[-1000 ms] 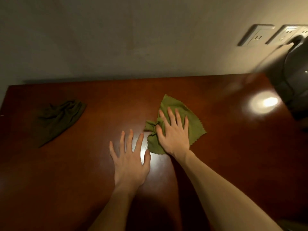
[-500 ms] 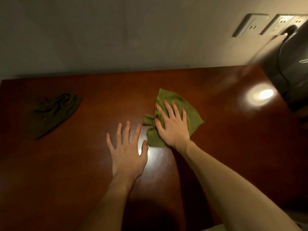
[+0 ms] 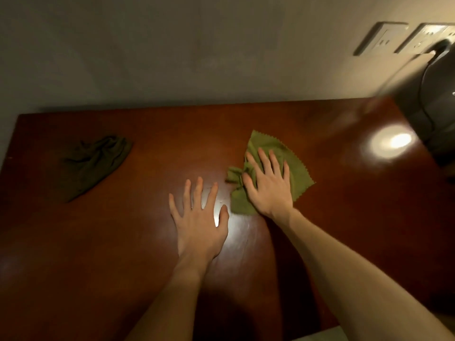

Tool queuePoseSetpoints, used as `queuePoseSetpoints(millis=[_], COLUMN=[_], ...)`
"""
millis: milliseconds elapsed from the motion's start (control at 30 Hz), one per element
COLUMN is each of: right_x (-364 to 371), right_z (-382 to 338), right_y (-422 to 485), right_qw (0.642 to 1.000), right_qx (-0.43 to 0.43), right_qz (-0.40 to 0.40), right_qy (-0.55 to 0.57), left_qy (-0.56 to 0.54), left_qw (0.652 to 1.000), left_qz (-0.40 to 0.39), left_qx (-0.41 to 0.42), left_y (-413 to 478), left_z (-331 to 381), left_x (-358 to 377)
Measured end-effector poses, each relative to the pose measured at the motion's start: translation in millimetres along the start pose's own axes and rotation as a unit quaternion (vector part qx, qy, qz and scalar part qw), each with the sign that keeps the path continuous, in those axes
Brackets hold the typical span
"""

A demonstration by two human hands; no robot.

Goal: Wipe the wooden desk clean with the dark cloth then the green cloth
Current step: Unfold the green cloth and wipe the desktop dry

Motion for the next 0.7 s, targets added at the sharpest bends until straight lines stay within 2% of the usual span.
queuePoseSetpoints(millis=[100, 167, 333, 400, 467, 567, 700], right_x=[3, 6, 4, 0, -5, -2, 12], right_z=[-5, 2, 16, 18, 9, -32, -91], right_y=[-67, -88, -16, 32, 74, 105, 47], right_qw=[1.0, 1.0, 0.988, 0.986, 0.99, 0.999, 0.976], right_qx=[-0.006, 0.03, 0.15, 0.16, 0.128, 0.011, -0.203], right_qz=[0.002, 0.0, 0.009, 0.01, -0.004, -0.028, -0.056], right_qy=[-0.006, -0.009, 0.02, 0.043, 0.056, 0.013, -0.052], left_qy=[0.003, -0.004, -0.004, -0.01, -0.012, -0.016, -0.128], left_qw=[1.0, 1.0, 1.0, 1.0, 1.0, 1.0, 0.99], left_qz=[-0.012, -0.015, -0.009, -0.003, -0.001, 0.023, 0.064], left_qx=[0.0, -0.001, 0.002, 0.003, 0.003, 0.009, -0.004], left_y=[1, 1, 0, -1, 0, 0, -5], left_z=[0, 1, 3, 3, 4, 4, -1], left_x=[-2, -2, -2, 0, 4, 2, -14])
Point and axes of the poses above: each hand's wrist, its own y-axis towards the middle knuckle, its own x-axis out of the palm, z = x × y, the point moved 5 cm from there along y, towards the middle knuckle
